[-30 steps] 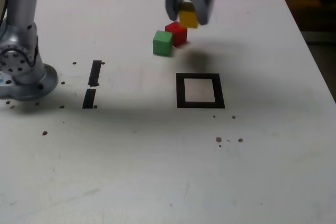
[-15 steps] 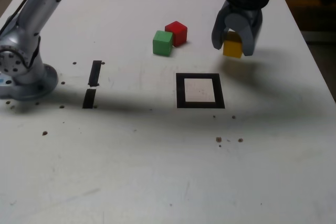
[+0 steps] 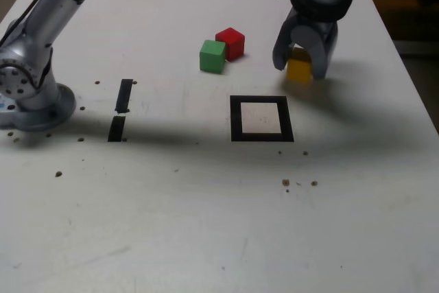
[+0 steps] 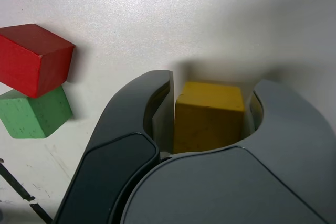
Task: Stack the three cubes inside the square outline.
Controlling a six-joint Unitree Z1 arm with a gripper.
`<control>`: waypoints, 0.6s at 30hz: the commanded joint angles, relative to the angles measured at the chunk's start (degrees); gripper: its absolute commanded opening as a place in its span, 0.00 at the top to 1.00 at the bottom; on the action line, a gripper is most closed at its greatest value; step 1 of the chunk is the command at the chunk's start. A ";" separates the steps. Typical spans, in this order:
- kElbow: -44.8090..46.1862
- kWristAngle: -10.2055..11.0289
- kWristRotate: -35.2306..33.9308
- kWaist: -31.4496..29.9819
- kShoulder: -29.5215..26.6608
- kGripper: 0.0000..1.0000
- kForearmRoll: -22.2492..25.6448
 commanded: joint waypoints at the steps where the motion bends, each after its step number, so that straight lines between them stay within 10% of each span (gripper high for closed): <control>1: 0.07 -0.01 -0.07 0.07 0.09 0.55 0.23; 8: -0.02 0.02 0.01 0.07 -0.62 0.17 1.21; 18: 1.49 1.39 0.16 0.51 -4.84 0.13 2.99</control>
